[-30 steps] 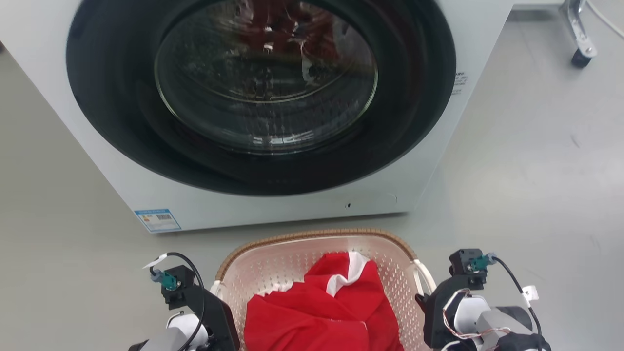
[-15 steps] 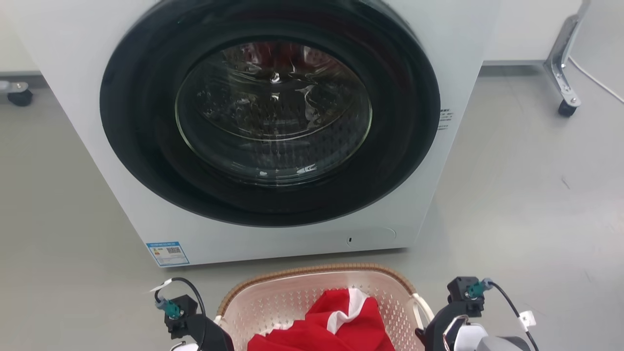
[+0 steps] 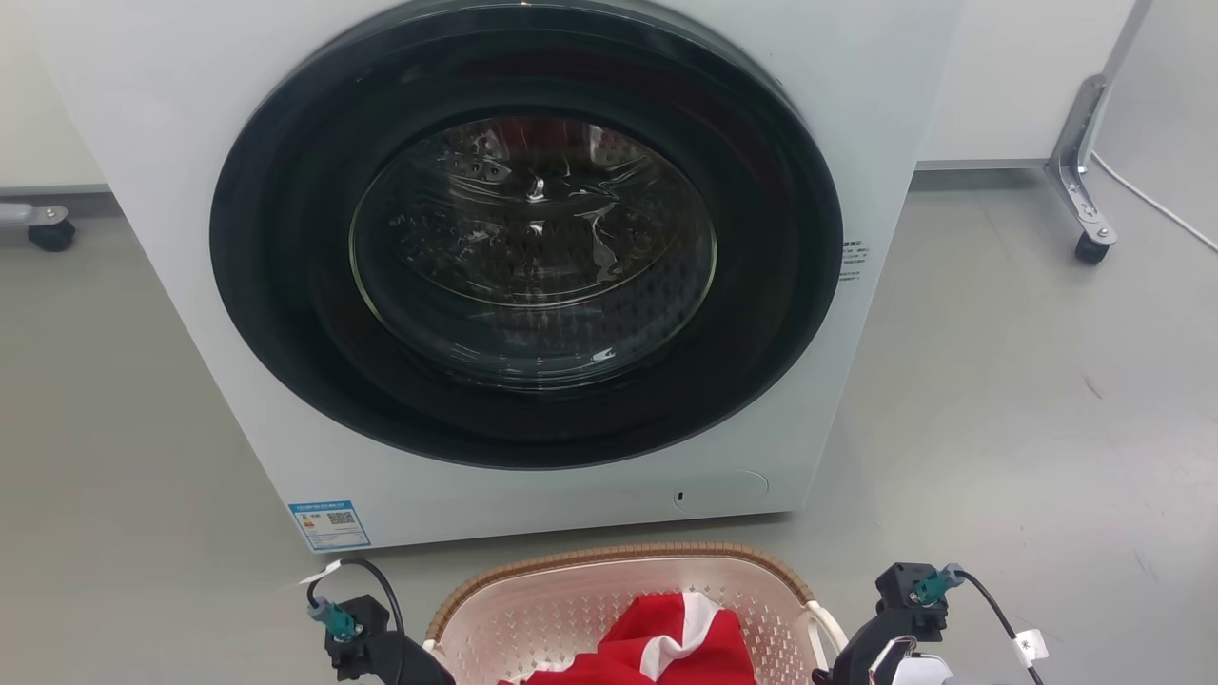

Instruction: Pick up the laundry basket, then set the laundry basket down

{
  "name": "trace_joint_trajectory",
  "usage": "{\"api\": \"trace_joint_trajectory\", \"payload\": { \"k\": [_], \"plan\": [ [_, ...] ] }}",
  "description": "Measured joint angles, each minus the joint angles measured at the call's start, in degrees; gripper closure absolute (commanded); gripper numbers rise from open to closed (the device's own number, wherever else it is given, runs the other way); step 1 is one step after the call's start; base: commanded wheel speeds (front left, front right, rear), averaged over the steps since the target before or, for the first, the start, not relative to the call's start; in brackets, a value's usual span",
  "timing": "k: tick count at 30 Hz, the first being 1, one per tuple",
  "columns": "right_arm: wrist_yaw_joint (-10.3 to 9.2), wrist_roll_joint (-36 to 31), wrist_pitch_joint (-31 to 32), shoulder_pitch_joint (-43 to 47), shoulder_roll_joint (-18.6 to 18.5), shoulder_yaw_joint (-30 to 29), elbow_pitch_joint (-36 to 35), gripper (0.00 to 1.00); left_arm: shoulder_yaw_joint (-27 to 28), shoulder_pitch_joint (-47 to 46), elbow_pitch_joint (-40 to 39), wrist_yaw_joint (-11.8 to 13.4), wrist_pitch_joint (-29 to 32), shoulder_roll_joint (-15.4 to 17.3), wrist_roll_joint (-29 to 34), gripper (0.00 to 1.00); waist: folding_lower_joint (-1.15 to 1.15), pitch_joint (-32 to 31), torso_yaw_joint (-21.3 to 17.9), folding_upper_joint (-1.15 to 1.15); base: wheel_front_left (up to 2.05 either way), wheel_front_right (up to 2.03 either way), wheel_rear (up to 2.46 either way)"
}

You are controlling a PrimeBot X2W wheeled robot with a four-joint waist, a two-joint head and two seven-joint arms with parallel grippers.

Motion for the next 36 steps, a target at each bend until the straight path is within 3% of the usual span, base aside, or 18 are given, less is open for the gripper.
{"api": "trace_joint_trajectory", "payload": {
  "k": [36],
  "plan": [
    [-0.01, 3.4, 0.7, 0.8, -0.1, 1.0, 0.6, 1.00, -2.6, 0.9, -0.5, 1.2, 0.8, 0.1, -3.0, 1.00, 0.01, -0.9, -0.6, 0.00, 0.00, 0.00, 0.00]
  ]
}}
